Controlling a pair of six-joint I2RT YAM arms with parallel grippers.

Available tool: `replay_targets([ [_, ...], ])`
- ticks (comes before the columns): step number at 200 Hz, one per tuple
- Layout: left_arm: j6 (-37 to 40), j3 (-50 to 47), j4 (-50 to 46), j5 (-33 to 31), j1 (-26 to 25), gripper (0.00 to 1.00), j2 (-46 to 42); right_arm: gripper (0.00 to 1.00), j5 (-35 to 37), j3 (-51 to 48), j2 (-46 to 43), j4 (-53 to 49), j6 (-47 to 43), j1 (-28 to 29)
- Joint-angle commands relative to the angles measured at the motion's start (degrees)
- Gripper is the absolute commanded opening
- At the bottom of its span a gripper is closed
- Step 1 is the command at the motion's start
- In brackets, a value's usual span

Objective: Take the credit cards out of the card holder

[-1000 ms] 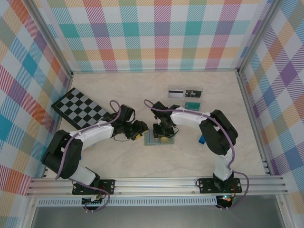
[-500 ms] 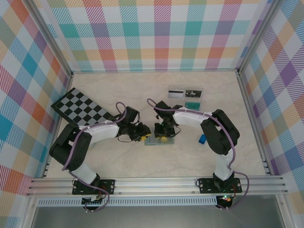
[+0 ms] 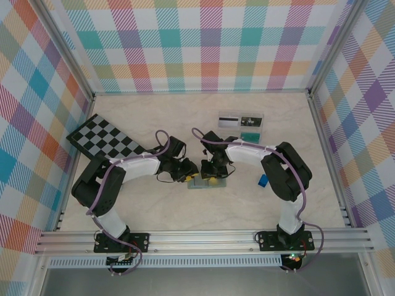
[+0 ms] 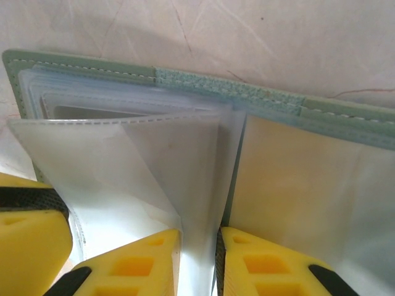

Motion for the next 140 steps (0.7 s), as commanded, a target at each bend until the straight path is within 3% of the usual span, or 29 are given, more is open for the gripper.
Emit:
replay_targets([
  [1, 1.1, 0.9, -3.8, -1.9, -0.6, 0.29, 1.2, 0.22, 0.8, -2.7, 1.6, -1.5, 0.1, 0.3],
  [88, 2.3, 1.6, -1.7, 1.8, -0.9, 0.26, 3.4, 0.2, -2.9, -3.7, 1.8, 0.5, 0.2, -0.3],
  [140, 3.8, 2.6, -4.2, 0.3, -1.0, 0.24, 2.2, 0.19, -3.9, -3.7, 2.0, 0.9, 0.4, -0.5],
])
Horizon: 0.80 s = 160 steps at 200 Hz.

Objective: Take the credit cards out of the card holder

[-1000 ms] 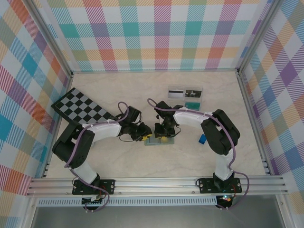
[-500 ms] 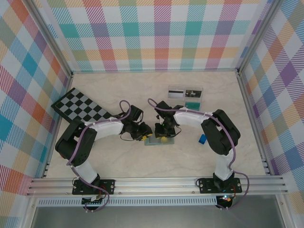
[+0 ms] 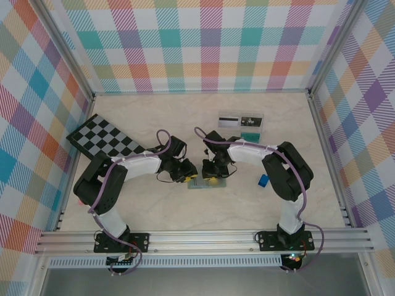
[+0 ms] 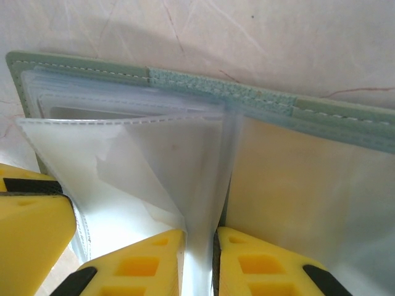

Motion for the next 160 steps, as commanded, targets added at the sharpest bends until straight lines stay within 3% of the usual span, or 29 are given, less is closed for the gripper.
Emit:
replay_targets([
  [1, 1.8, 1.4, -1.9, 0.1, -1.0, 0.24, 0.8, 0.19, -0.9, -2.3, 2.3, -0.8, 0.3, 0.8],
  [22, 2.8, 1.9, -5.4, -2.4, -1.0, 0.27, -1.3, 0.19, -0.4, -2.2, 2.4, -1.4, 0.3, 0.7],
  [47, 3.8, 1.0, -4.3, -1.0, -0.9, 0.32, -3.4, 0.19, -0.2, -2.2, 2.4, -1.6, 0.2, 0.6],
  [69, 3.8, 0.4, -3.0, 0.9, -0.9, 0.31, -3.6, 0.19, -0.4, -2.4, 2.4, -1.3, 0.2, 0.6],
  [108, 3.4, 1.4, -1.1, 3.3, -1.0, 0.2, -1.6, 0.19, -0.8, -2.4, 2.7, -1.2, 0.4, 0.6],
  [131, 4.2, 3.0, -6.5, 0.0, -1.0, 0.22, 0.0, 0.19, -0.9, -2.4, 3.0, -1.1, 0.3, 0.6],
  [160, 3.6, 3.0, -5.5, 0.8, -1.0, 0.27, 1.7, 0.19, -1.1, -2.4, 3.1, -1.1, 0.3, 0.6],
])
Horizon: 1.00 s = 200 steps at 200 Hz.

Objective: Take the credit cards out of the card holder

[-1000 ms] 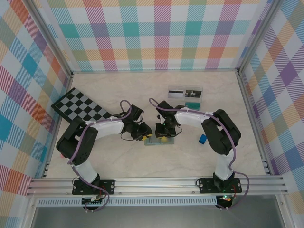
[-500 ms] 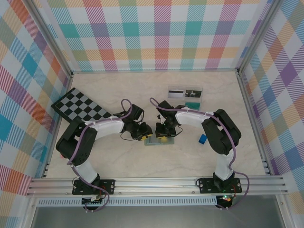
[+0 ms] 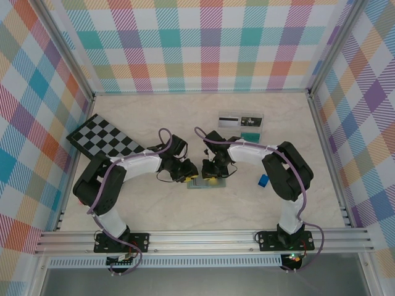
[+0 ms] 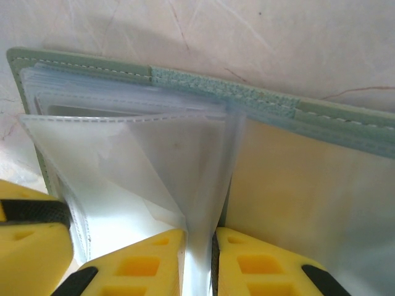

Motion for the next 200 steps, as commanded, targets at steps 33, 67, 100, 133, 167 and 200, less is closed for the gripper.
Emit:
replay_targets([
  [33, 0.2, 1.7, -0.1, 2.0, -0.6, 0.27, 2.8, 0.19, -1.6, -2.3, 3.0, -0.8, 0.2, 0.7],
  [67, 0.1, 1.6, 3.1, 4.1, -0.6, 0.23, 3.2, 0.19, -3.0, -2.5, 3.1, 0.0, 0.2, 0.6],
  [100, 0.1, 1.5, 3.0, 3.8, -0.6, 0.18, 2.9, 0.2, -3.3, -2.4, 2.6, 0.0, 0.2, 0.6],
  [133, 0.6, 1.1, 2.0, 1.8, -0.6, 0.01, 1.5, 0.23, -3.1, -2.6, -0.7, 0.3, 0.6, 0.6],
  [167, 3.1, 2.3, -3.7, -1.0, -0.6, 0.0, 0.1, 0.32, -2.7, -4.2, -5.4, 2.6, 2.4, 0.6],
  [200, 5.3, 3.1, -7.6, -2.8, -0.6, 0.0, -1.8, 0.42, -3.6, -6.3, -11.2, 5.3, 3.4, 0.5],
])
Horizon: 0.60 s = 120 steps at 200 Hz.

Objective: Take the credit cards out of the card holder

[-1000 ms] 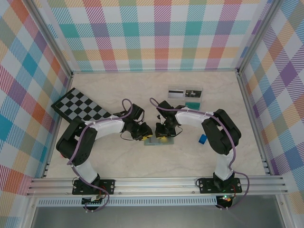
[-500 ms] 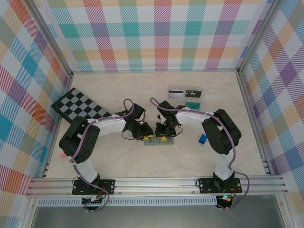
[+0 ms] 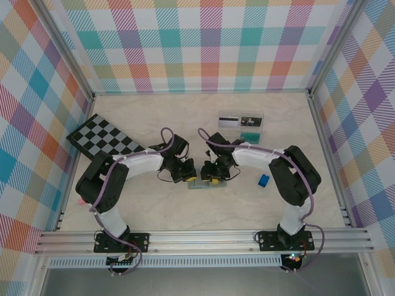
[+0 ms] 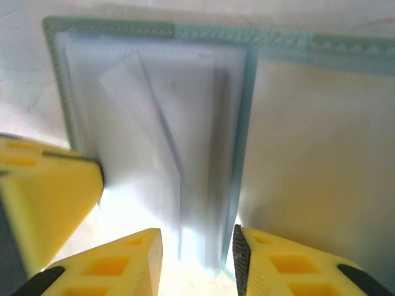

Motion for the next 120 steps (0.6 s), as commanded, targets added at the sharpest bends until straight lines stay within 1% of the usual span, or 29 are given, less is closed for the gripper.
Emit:
replay_targets([
  [1, 2.7, 1.7, -5.5, -2.7, -0.5, 0.0, -2.8, 0.42, -1.8, -1.3, -5.5, 2.6, 1.4, 0.3],
  [29, 3.9, 2.7, -7.5, -3.6, -0.4, 0.0, -3.7, 0.49, -1.2, -2.7, -10.0, 4.7, 2.3, 0.3],
  [50, 3.0, 2.8, -6.1, -1.7, -0.4, 0.0, -3.7, 0.51, -0.1, -3.5, -12.9, 5.4, 2.5, 0.3],
  [54, 2.7, 2.7, -5.2, -0.8, -0.5, 0.02, -3.6, 0.52, 0.3, -3.5, -13.3, 5.5, 2.5, 0.3],
  [83, 0.2, 2.6, 1.4, 6.2, -1.1, 0.29, -2.2, 0.53, 4.2, -4.4, -16.1, 4.4, 2.5, 0.0],
  [95, -0.2, 3.6, 2.6, 7.2, -2.0, 0.34, -1.5, 0.53, 6.5, -4.9, -17.1, 3.4, 3.1, -0.3],
  [117, -0.9, 5.7, 2.9, 8.2, -3.6, 0.38, -0.4, 0.53, 10.8, -6.4, -19.7, 1.9, 4.9, -1.6],
  [120, -1.0, 6.0, 4.7, 8.2, -3.8, 0.38, -0.2, 0.53, 11.5, -6.7, -20.1, 1.6, 5.1, -1.7],
])
